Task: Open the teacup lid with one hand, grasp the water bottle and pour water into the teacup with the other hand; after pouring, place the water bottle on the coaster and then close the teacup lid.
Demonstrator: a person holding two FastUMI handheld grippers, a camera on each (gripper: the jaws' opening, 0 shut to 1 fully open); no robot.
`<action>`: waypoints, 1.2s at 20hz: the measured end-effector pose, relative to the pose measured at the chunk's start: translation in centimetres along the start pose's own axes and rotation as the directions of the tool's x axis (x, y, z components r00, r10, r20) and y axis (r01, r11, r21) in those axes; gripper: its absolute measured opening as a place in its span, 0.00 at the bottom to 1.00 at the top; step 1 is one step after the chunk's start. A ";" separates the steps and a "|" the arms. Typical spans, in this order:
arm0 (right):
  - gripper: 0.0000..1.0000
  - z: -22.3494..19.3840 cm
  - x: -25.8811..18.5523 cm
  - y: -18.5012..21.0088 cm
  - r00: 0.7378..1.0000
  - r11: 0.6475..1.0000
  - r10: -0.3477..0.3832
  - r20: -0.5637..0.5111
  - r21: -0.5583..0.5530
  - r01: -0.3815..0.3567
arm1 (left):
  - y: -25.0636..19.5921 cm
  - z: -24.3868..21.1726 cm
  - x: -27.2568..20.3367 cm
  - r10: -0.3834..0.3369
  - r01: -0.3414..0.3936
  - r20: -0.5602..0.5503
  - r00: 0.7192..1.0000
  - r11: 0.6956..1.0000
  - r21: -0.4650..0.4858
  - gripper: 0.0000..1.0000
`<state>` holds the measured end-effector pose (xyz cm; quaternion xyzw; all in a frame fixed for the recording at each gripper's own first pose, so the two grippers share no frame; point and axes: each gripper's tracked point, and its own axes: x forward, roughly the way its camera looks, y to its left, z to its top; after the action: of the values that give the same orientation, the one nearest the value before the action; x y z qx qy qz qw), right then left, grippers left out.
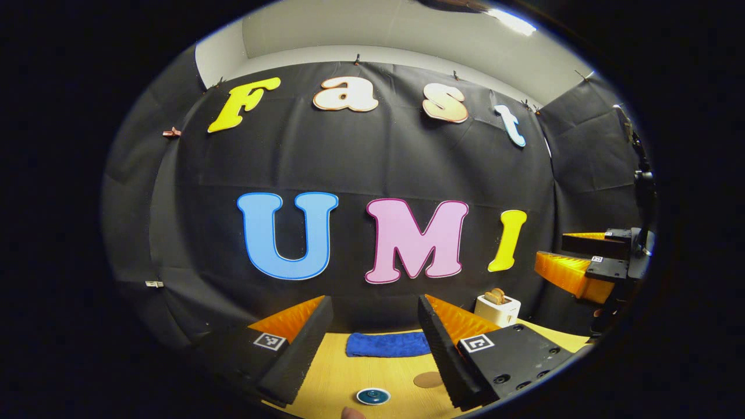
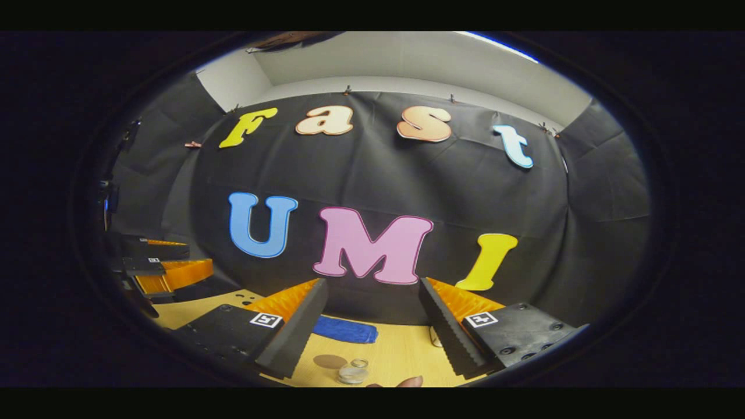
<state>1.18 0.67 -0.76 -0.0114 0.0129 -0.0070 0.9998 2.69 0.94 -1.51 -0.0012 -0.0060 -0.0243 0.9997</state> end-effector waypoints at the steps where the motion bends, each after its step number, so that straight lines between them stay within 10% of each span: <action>1: 0.96 -0.2 0.0 0.0 1.000 1.000 0.001 -0.003 -0.003 -0.001 | -0.1 -0.5 0.1 -0.005 0.005 -0.006 1.000 1.000 0.000 0.93; 24: 0.98 -19.2 -1.1 3.1 0.985 0.998 0.049 -0.165 0.055 -0.041 | -1.4 -33.4 5.2 -0.026 0.042 -0.296 0.955 0.998 0.049 0.84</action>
<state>-0.37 3.32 -20.00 0.0154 0.0962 0.0144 0.9951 8.23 -0.76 -34.86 0.0297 0.1425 -0.0412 0.9885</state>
